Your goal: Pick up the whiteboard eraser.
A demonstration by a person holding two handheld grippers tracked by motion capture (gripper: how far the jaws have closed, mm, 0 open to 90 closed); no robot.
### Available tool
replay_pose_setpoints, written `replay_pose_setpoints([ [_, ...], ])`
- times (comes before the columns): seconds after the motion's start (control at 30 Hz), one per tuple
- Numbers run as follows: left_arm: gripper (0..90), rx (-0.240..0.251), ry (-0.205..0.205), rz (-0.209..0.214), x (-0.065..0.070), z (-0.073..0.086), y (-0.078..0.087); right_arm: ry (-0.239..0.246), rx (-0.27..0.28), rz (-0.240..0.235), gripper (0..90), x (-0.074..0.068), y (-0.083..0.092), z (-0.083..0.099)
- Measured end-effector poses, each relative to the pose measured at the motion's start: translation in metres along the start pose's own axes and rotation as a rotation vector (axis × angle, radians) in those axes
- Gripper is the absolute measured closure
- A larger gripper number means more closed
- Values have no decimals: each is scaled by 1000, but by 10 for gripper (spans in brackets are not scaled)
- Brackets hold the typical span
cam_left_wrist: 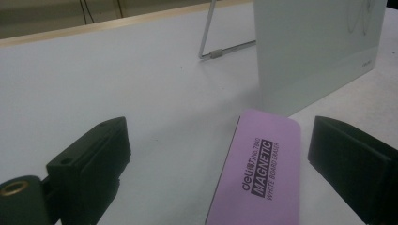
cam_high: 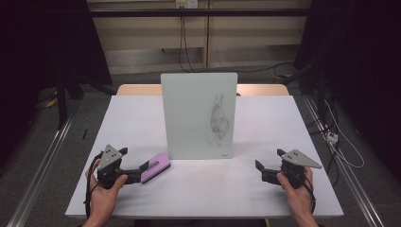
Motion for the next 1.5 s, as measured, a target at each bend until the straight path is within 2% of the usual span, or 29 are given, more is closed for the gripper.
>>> replay_pose_setpoints([
  [0.13,58,-8,20,14,0,1,0,-1,0,-1,80,0,-1,0],
  [0.2,63,-13,3,9,0,1,-1,-6,-2,-5,82,1,-2,0],
  [0.4,63,-15,3,13,-2,0,-2,-14,-6,-12,84,2,-2,1],
  [0.47,69,-21,27,29,-3,-1,-3,-9,-4,-14,83,1,-3,1],
  [0.5,82,-36,28,4,-5,-1,-5,-11,-5,-18,80,0,-2,2],
  [0.57,95,-38,28,-11,-6,-1,-5,-13,-3,-22,79,0,-2,1],
  [0.7,95,-27,8,-3,-3,-5,-5,-15,-5,-22,79,-1,-2,2],
  [0.8,95,-41,-43,13,5,-8,-3,-3,-13,-15,77,-1,-3,3],
  [0.9,95,-61,-50,52,11,-11,-4,-3,-12,-17,77,-1,-3,2],
  [1.13,90,-152,-80,51,5,-9,-9,1,-17,-24,77,-3,-4,3],
  [1.27,72,-210,-103,86,7,-5,-12,0,-21,-24,78,-4,-5,3],
  [1.5,70,-289,-185,132,14,-5,-14,7,-20,-21,80,-7,-5,1],
])
Point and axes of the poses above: each handheld gripper's, and its own axes: y roughly backward along the jaws, z roughly out of its underside, x roughly to its right, the point moved 9 cm from there along -y, roughly forward along the jaws, and after that the axes turned 11 degrees about -x, right-handed, at the moved point
